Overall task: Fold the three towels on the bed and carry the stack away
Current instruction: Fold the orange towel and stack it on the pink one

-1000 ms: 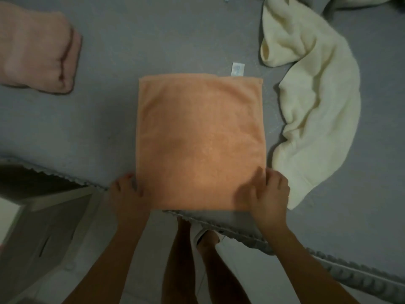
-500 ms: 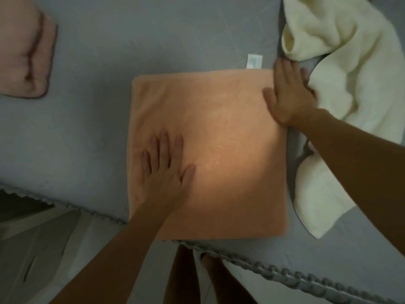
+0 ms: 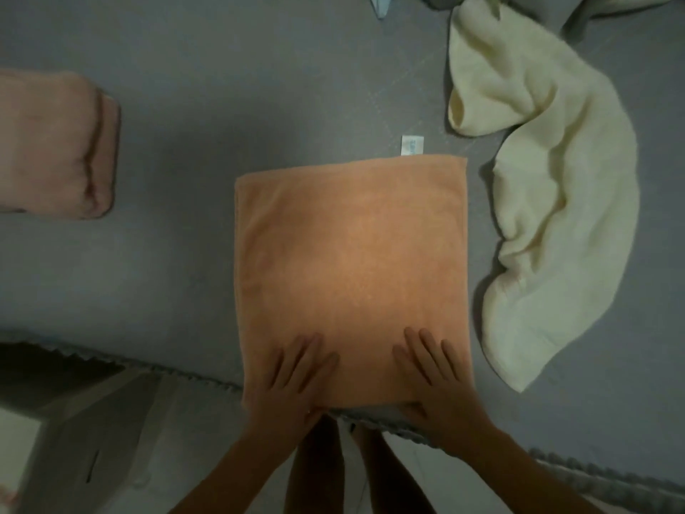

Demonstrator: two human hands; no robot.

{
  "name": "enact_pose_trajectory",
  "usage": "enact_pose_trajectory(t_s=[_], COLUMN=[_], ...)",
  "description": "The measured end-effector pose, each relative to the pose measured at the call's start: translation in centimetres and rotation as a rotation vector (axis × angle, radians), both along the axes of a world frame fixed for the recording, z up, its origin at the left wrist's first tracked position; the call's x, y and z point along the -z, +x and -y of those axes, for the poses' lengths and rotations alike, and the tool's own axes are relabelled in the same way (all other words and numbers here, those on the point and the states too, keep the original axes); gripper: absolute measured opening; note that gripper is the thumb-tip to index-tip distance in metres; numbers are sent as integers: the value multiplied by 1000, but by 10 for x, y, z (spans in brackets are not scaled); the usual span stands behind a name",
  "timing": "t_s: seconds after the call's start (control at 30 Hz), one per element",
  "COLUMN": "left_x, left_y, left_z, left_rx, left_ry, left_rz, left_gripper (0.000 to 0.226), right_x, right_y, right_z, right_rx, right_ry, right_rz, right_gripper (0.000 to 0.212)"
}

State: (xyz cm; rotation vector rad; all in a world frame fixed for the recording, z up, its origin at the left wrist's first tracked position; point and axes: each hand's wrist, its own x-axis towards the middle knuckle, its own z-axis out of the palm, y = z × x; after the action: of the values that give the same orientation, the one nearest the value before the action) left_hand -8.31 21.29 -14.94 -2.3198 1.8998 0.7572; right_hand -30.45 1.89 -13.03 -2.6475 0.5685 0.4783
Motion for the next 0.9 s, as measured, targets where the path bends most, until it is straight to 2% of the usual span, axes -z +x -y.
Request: enact_pose_trajectory(t_s=[0.1, 0.2, 0.3, 0.4, 0.53, 0.6, 0.67, 0.73, 0.8, 0.87, 0.9], left_x=[-4, -10, -22, -45, -78, -92, -104, -113, -117, -113, -110], left_y=[13, 18, 24, 28, 40, 46, 55, 73, 98, 126, 139], left_z=[-6, -11, -16, -24, -36, -41, -41, -30, -4, 34, 57], left_rx=[25, -9, -72, -205, -441, -449, -465, -557, -704, -826, -871], left_ry=[-24, -139, -217, -199, -126, -96, -123, -167, -206, -286, -322], left_rz=[34, -38, -118, -133, -154, -200, -239, -255, -237, -244, -260], left_gripper=[72, 61, 44, 35, 28, 33, 31, 25, 9, 11, 11], right_x=[5, 4, -2, -22, -61, -79, -96, -114, -125, -125, -120], right_y=[-17, -26, -28, -27, -26, -24, -17, -1, 23, 51, 66], right_z=[9, 26, 38, 46, 52, 61, 75, 95, 122, 154, 170], right_rx=[-78, -108, -26, 48, 112, 208, 270, 338, 392, 447, 490], right_ry=[-46, -69, -63, 22, 222, 335, 448, 538, 512, 418, 369], right_rz=[-9, 12, 122, 158, 47, -74, -196, -212, -152, -48, 4], right_gripper=[78, 74, 61, 50, 43, 39, 26, 26, 32, 37, 33])
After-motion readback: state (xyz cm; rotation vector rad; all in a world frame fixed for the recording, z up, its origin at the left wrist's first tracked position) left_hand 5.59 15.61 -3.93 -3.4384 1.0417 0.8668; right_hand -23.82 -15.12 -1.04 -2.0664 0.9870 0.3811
